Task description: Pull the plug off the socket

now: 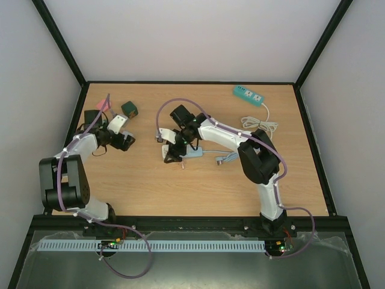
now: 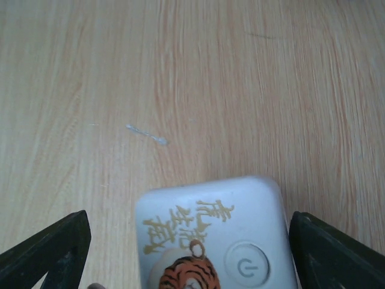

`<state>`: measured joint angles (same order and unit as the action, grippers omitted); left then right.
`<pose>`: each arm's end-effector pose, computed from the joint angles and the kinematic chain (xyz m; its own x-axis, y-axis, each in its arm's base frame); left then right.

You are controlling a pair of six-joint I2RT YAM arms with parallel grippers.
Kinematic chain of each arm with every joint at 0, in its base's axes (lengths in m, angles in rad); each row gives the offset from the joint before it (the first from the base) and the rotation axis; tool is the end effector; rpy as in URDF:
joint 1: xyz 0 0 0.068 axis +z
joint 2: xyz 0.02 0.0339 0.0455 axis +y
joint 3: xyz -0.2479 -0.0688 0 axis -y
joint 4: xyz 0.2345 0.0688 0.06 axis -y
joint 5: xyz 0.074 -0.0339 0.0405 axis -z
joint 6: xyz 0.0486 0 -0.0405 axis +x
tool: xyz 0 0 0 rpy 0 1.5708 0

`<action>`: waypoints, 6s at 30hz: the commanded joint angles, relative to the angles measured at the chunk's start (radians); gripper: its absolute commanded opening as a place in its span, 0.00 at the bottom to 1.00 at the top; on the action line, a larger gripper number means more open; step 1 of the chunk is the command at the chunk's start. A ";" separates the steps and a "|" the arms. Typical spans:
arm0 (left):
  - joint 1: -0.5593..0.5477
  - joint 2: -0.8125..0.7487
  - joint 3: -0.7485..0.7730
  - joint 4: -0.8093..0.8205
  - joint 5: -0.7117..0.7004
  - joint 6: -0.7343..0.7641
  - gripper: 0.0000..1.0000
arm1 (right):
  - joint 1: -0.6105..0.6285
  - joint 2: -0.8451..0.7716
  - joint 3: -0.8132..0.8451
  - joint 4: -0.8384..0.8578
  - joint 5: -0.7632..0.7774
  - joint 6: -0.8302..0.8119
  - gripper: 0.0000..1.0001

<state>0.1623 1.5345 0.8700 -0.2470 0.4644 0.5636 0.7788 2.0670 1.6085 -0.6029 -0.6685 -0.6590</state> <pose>0.3041 0.0277 0.1710 -0.5919 0.3871 -0.7069 0.5235 0.8516 0.0280 0.2846 0.3232 0.1836 -0.0220 -0.6969 -0.7169 -0.9864 -0.1018 0.1292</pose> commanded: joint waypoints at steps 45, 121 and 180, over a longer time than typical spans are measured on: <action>-0.179 -0.271 0.007 -0.281 0.335 0.290 0.99 | -0.188 -0.124 -0.420 0.304 0.136 -0.214 0.64; -0.454 -0.311 -0.141 -0.100 0.171 0.441 0.37 | -0.003 -0.054 -0.550 0.334 0.112 -0.130 0.02; -0.457 -0.209 -0.112 -0.122 0.297 0.331 0.32 | -0.002 -0.094 -0.618 0.638 -0.105 -0.002 0.07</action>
<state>-0.2855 1.3224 0.7025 -0.4236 0.5941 0.9855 0.7570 1.9076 0.9749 0.0719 -0.7841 -0.6575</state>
